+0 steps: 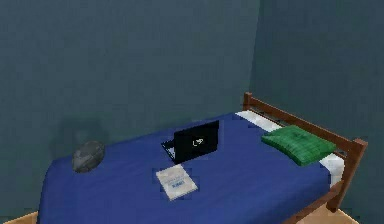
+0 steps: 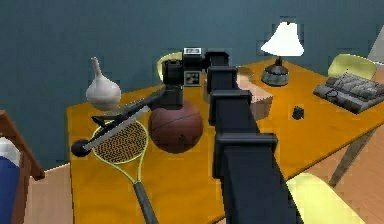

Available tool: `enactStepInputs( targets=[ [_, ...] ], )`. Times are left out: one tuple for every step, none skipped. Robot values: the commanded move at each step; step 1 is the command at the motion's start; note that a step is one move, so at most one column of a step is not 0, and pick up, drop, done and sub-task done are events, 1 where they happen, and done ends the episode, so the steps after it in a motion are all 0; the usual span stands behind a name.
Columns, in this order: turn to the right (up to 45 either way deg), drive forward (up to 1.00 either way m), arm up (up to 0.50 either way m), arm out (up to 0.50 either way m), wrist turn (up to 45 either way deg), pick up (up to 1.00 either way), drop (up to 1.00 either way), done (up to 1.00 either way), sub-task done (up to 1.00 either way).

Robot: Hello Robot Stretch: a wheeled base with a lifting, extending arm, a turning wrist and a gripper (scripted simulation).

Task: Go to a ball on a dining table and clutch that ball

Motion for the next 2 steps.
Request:
enactStepInputs(
  targets=[
    [0.0,0.00,0.00,0.00,45.0,0.00,0.00,0.00,0.00],
    [0.0,0.00,0.00,0.00,33.0,0.00,0.00,0.00,0.00]
  ],
)
